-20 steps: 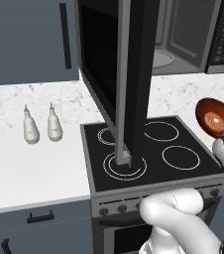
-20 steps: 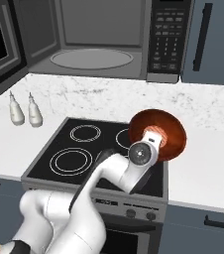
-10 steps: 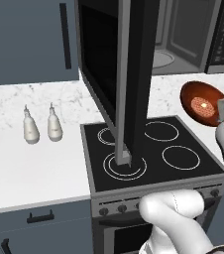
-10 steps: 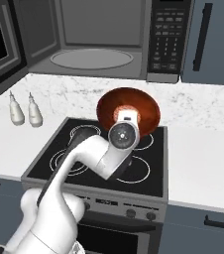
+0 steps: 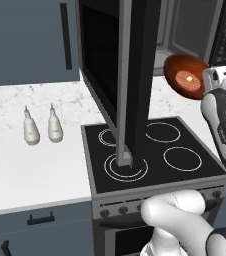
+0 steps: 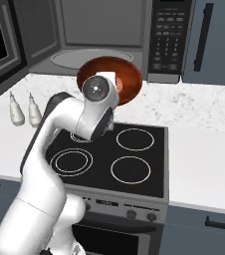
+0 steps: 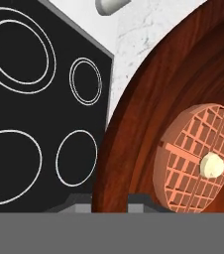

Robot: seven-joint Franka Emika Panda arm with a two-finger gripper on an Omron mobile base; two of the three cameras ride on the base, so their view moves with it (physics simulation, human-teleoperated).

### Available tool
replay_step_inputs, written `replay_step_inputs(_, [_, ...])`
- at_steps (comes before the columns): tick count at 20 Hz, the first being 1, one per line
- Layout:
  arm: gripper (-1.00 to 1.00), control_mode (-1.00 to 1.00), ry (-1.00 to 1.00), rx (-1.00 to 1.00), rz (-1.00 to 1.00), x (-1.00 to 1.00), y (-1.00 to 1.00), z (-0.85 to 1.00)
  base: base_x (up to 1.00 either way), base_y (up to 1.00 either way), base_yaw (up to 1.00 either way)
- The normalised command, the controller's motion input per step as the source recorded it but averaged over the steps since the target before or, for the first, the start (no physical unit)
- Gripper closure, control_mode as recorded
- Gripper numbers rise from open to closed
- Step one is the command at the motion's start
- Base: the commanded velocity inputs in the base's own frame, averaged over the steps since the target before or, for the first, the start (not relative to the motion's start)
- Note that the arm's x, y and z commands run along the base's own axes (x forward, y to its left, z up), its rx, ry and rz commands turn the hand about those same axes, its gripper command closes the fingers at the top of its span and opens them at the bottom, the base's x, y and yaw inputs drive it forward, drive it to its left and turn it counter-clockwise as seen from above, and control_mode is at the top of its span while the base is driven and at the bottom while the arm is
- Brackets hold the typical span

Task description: Open the microwave, place the bowl with waffle inside the microwave, then close the microwave door and turn it on.

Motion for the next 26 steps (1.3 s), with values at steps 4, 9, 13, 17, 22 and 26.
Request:
replay_step_inputs(4, [1.0,-1.0,0.01,-0.08,0.0,0.68,0.45,0.42,0.0,0.0,0.0])
replay_step_inputs(9, [1.0,-1.0,0.02,0.0,0.0,1.0,0.03,0.16,0.0,0.0,0.0])
replay_step_inputs(13, [1.0,-1.0,0.0,0.0,0.0,1.0,0.22,0.42,0.0,0.0,0.0])
replay_step_inputs(17, [1.0,-1.0,0.01,-0.02,0.0,0.99,0.31,0.34,0.0,0.0,0.0])
replay_step_inputs(22, [1.0,-1.0,0.0,-0.07,0.0,0.94,0.48,0.03,0.0,0.0,0.0])
replay_step_inputs(26, [1.0,-1.0,0.0,-0.06,0.01,0.89,0.51,-0.02,0.0,0.0,0.0])
